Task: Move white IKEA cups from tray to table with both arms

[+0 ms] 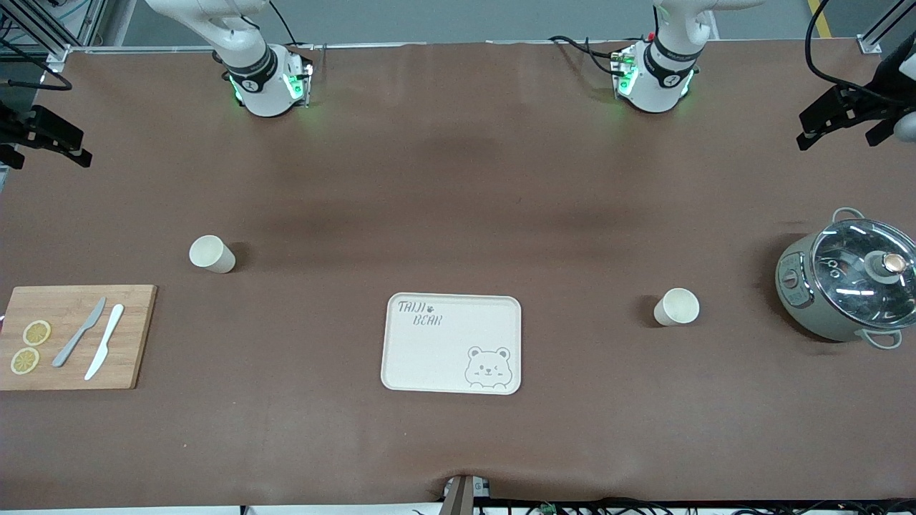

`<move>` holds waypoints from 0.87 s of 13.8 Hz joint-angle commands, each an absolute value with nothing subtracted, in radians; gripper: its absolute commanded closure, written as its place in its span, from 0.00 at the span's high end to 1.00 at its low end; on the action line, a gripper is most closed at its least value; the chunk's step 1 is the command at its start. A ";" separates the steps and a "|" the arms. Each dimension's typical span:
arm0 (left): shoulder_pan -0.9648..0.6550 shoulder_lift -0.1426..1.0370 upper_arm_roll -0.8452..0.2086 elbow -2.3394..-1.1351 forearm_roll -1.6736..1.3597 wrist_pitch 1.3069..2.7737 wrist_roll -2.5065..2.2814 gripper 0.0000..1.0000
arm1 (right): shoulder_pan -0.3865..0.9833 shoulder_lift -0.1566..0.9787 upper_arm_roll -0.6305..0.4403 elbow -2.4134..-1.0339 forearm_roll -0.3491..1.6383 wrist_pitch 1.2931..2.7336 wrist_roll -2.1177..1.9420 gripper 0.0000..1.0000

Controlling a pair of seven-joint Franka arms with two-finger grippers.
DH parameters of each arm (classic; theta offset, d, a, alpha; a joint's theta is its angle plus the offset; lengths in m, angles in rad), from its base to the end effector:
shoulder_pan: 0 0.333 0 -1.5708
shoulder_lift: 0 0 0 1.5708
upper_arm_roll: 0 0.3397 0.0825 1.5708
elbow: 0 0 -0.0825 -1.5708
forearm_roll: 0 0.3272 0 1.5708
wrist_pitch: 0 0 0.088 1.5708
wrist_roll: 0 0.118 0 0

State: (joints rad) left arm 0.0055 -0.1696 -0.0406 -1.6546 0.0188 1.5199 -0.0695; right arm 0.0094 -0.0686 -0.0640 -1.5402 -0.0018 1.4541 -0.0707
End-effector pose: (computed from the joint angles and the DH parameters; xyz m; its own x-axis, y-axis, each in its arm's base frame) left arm 0.4348 -0.0151 0.6771 0.9987 0.0357 0.0365 0.0366 -0.9991 -0.0231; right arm 0.4616 -0.0269 0.6725 0.9997 0.0161 -0.0174 0.0161 -0.9999 -0.0038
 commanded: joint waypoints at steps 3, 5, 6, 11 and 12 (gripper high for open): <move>0.003 -0.107 -0.060 -1.549 0.072 1.471 -0.069 1.00 | -0.008 -0.081 -0.061 -1.548 0.014 1.453 -0.089 1.00; 0.009 -0.109 -0.060 -1.557 0.064 1.456 -0.061 1.00 | -0.008 -0.081 -0.061 -1.545 0.012 1.451 -0.078 1.00; 0.009 -0.110 -0.058 -1.559 0.064 1.445 -0.052 1.00 | -0.008 -0.083 -0.061 -1.545 0.009 1.451 -0.078 1.00; 0.011 -0.120 -0.057 -1.578 0.057 1.465 -0.069 1.00 | -0.014 -0.084 -0.063 -1.546 0.008 1.445 -0.074 1.00; 0.011 -0.117 -0.055 -1.585 0.046 1.482 -0.074 1.00 | -0.021 -0.083 -0.063 -1.546 0.011 1.445 -0.074 1.00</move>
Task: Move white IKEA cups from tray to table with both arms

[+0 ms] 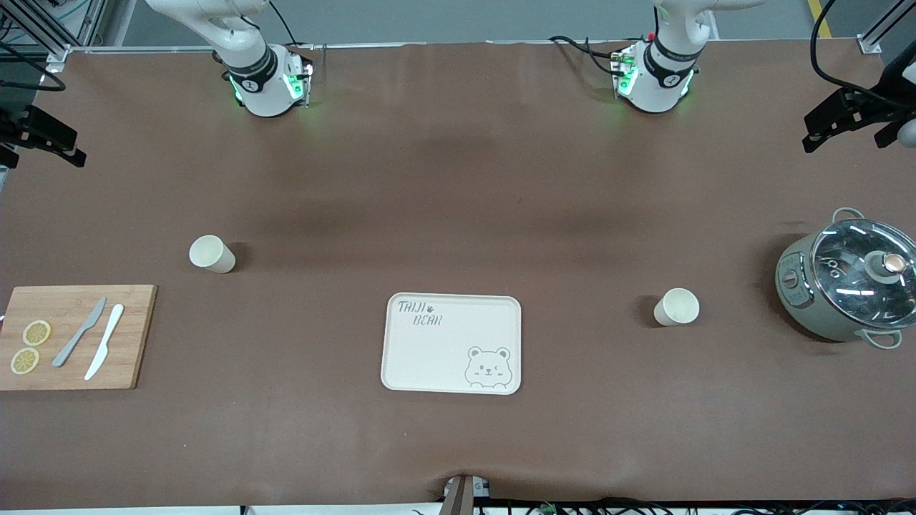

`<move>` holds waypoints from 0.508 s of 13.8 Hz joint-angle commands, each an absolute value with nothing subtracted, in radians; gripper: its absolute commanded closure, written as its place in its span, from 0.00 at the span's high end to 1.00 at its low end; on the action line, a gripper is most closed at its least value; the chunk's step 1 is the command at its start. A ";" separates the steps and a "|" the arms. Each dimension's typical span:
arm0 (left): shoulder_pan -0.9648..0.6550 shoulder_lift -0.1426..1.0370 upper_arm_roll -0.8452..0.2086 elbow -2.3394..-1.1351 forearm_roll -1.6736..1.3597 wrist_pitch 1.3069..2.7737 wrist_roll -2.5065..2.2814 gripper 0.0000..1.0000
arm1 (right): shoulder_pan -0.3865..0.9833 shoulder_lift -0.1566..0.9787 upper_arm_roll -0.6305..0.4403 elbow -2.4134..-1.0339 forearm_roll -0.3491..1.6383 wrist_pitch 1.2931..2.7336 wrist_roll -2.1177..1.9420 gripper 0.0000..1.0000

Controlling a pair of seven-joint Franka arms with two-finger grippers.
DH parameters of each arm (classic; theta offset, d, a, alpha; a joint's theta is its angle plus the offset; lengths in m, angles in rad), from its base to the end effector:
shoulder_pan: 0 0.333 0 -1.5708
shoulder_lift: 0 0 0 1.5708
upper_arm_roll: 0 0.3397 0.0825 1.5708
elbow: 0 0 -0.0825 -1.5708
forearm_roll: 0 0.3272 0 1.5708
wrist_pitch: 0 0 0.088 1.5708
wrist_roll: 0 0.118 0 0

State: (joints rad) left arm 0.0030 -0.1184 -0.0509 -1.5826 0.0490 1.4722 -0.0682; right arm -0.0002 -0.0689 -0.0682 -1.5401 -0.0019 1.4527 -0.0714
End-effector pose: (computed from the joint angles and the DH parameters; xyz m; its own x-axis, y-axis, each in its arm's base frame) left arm 0.4470 -0.0172 0.6797 0.9996 0.0253 0.0117 0.0259 -0.9982 -0.0540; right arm 0.4609 -0.0333 0.6725 0.9998 0.0030 -0.0184 0.0030 -1.0000 -0.0041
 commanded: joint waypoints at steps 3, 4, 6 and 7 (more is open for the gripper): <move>0.011 -0.091 -0.054 -1.563 0.032 1.483 -0.074 1.00 | -0.026 -0.083 -0.063 -1.546 0.015 1.445 -0.074 1.00; 0.011 -0.084 -0.054 -1.552 0.034 1.483 -0.074 1.00 | -0.026 -0.083 -0.063 -1.546 0.015 1.445 -0.074 1.00; 0.009 -0.083 -0.054 -1.554 0.035 1.483 -0.078 1.00 | -0.026 -0.083 -0.063 -1.546 0.015 1.445 -0.074 1.00; 0.008 -0.083 -0.054 -1.554 0.038 1.483 -0.080 1.00 | -0.026 -0.083 -0.063 -1.545 0.015 1.447 -0.075 1.00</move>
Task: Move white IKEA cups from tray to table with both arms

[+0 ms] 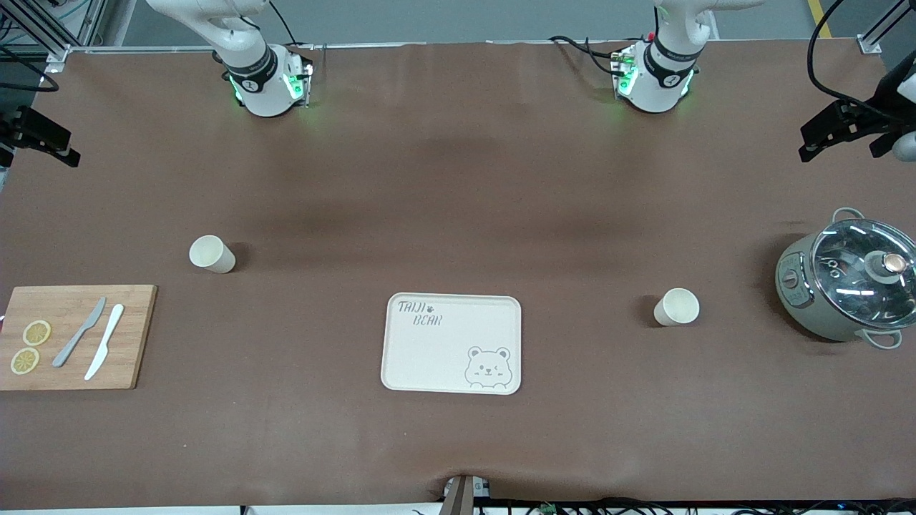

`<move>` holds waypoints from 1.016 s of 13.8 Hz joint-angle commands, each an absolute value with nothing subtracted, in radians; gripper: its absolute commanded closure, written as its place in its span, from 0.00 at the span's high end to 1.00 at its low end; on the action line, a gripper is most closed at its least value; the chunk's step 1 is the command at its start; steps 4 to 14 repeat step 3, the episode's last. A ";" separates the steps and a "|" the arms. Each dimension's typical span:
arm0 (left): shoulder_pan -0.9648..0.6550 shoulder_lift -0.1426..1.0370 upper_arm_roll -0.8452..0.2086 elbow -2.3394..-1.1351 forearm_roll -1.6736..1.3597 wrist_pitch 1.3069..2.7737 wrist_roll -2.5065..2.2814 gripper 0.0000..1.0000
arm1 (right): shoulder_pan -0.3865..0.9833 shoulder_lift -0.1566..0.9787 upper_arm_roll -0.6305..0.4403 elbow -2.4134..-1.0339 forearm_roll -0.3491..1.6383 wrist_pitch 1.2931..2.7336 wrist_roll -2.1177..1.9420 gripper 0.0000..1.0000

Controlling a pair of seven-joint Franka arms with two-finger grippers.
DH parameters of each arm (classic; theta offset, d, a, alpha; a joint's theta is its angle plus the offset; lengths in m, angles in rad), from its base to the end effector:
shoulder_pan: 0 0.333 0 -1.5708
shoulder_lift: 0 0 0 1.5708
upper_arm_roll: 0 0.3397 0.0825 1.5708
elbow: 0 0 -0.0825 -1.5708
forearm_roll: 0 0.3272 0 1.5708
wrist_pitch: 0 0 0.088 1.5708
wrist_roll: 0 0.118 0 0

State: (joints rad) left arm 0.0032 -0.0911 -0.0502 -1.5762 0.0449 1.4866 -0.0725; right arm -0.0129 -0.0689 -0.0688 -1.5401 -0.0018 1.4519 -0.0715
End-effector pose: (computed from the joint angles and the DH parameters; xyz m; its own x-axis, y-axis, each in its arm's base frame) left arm 0.4581 -0.0174 0.6712 0.9996 0.0294 0.0051 0.0296 -0.9984 -0.0491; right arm 0.4604 -0.0395 0.6724 0.9998 -0.0101 -0.0192 -0.0102 -0.9999 -0.0043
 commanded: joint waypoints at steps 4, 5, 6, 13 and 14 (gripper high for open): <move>0.006 -0.078 -0.054 -1.554 0.040 1.482 -0.081 1.00 | -0.026 -0.083 -0.063 -1.546 0.015 1.445 -0.075 1.00; 0.006 -0.078 -0.054 -1.554 0.040 1.482 -0.081 1.00 | -0.026 -0.083 -0.063 -1.546 0.015 1.445 -0.075 1.00; 0.006 -0.078 -0.054 -1.554 0.040 1.482 -0.081 1.00 | -0.026 -0.083 -0.063 -1.546 0.015 1.445 -0.075 1.00; 0.006 -0.078 -0.054 -1.554 0.040 1.482 -0.081 1.00 | -0.026 -0.083 -0.063 -1.546 0.015 1.445 -0.075 1.00; 0.006 -0.078 -0.054 -1.554 0.040 1.482 -0.081 1.00 | -0.026 -0.083 -0.063 -1.546 0.015 1.445 -0.075 1.00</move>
